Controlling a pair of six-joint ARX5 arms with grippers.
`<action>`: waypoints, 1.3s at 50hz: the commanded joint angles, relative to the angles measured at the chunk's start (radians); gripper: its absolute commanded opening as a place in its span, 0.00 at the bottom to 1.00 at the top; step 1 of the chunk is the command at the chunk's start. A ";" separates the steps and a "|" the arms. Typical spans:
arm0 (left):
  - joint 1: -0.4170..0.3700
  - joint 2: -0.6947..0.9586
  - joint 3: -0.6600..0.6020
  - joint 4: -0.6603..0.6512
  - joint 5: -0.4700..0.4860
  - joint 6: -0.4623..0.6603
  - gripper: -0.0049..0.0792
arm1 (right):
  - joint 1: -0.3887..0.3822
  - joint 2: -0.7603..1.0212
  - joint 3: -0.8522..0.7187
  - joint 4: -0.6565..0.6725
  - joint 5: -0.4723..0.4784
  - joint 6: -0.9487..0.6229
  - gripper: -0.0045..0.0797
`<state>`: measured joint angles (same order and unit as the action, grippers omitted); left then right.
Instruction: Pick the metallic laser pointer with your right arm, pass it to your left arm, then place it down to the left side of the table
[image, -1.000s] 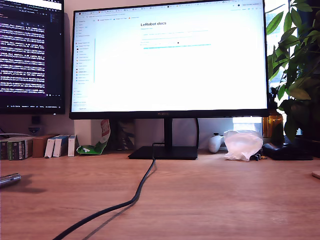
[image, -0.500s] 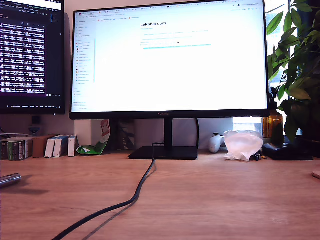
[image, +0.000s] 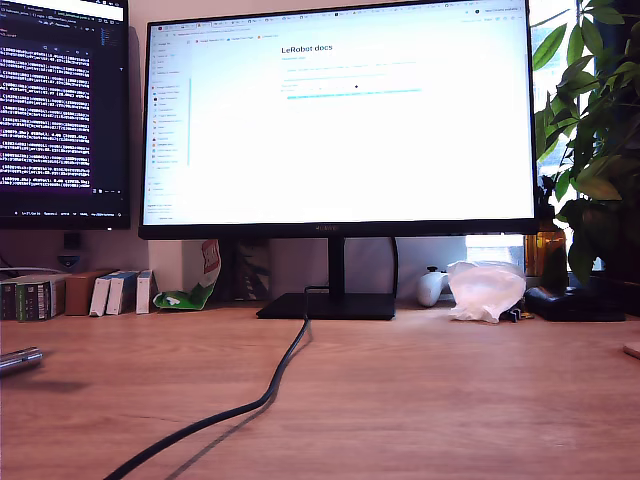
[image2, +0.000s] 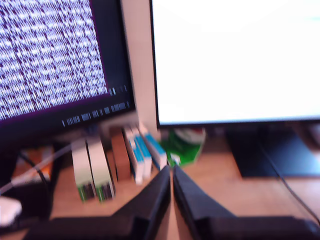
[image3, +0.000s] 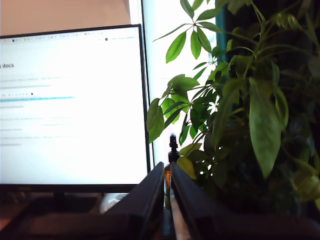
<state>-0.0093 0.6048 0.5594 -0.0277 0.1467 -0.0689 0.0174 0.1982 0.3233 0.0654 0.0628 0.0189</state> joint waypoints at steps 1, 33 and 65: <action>-0.010 -0.035 -0.039 0.025 -0.009 -0.003 0.03 | 0.000 -0.034 -0.037 0.031 0.001 0.000 0.04; -0.096 -0.465 -0.455 0.214 -0.168 -0.038 0.03 | 0.002 -0.196 -0.225 0.154 -0.013 -0.064 0.04; -0.096 -0.616 -0.522 -0.053 -0.292 0.068 0.03 | 0.002 -0.196 -0.320 0.093 -0.017 -0.079 0.04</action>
<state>-0.1028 -0.0032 0.0612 -0.0719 -0.1371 -0.0074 0.0177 0.0082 0.0231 0.1642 0.0410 -0.0547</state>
